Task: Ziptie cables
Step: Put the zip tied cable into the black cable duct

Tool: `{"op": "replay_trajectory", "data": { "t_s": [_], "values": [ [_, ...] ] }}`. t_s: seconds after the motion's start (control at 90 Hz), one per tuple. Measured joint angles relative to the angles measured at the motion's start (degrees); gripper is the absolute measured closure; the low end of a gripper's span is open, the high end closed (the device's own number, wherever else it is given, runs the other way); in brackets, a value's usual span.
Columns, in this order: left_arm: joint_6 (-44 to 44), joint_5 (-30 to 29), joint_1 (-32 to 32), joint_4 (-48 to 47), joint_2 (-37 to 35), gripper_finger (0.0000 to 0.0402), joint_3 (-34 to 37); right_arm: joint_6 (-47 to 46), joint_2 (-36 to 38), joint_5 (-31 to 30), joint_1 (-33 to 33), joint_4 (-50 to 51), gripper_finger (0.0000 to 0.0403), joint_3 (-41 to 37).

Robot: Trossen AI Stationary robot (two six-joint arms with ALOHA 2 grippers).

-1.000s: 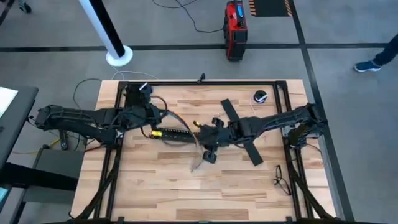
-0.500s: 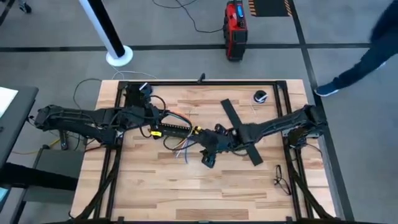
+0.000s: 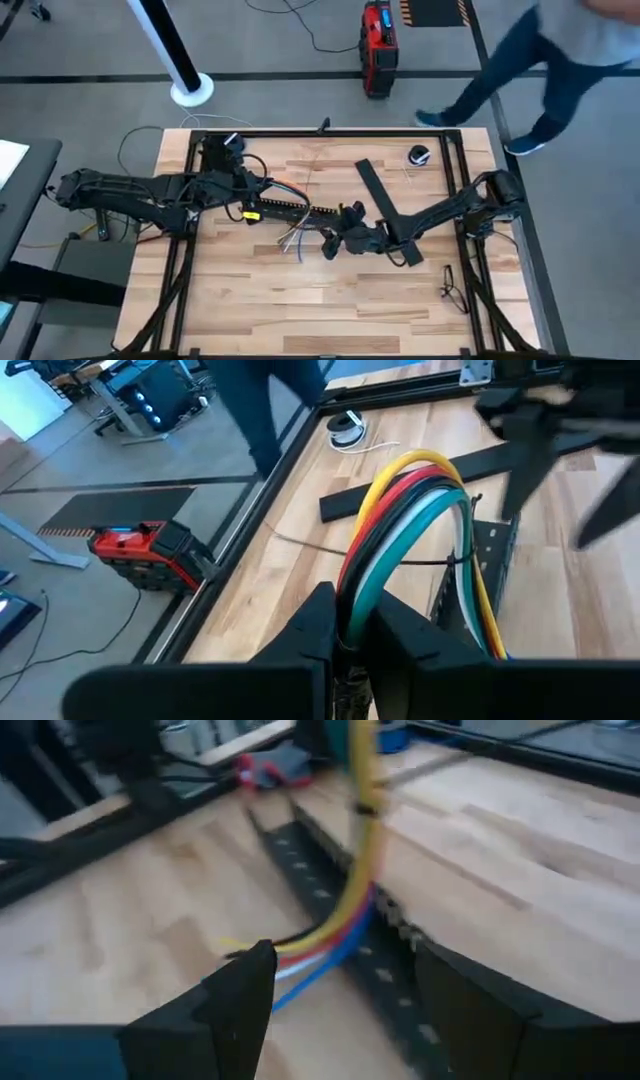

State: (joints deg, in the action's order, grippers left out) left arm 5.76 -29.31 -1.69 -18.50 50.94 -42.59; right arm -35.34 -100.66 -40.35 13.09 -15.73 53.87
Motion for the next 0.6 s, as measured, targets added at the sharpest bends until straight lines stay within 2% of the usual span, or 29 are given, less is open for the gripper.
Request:
{"op": "replay_trajectory", "data": {
  "t_s": [0.133,0.267,0.389,0.489,0.6],
  "values": [
    [-0.17,0.05,0.00,0.91,0.02,0.0378,0.00,1.87,-1.99,0.02,-2.59,-8.09,0.0167,-2.45],
    [-0.06,0.47,-0.02,2.08,0.02,0.0378,0.00,5.77,-7.18,7.85,-4.88,-19.27,0.0167,-2.05],
    [-0.11,0.47,-0.02,1.84,0.02,0.0378,0.00,6.47,-11.44,9.02,-5.94,-27.25,0.0167,-2.24],
    [-0.93,0.47,-0.02,1.48,0.04,0.0378,0.01,6.61,-12.98,8.93,-6.38,-31.20,0.0167,-1.82],
    [-0.70,0.47,-0.02,1.79,0.04,0.0378,0.02,6.53,-13.38,8.98,-7.53,-29.95,0.0168,-1.21]
  ]
}}
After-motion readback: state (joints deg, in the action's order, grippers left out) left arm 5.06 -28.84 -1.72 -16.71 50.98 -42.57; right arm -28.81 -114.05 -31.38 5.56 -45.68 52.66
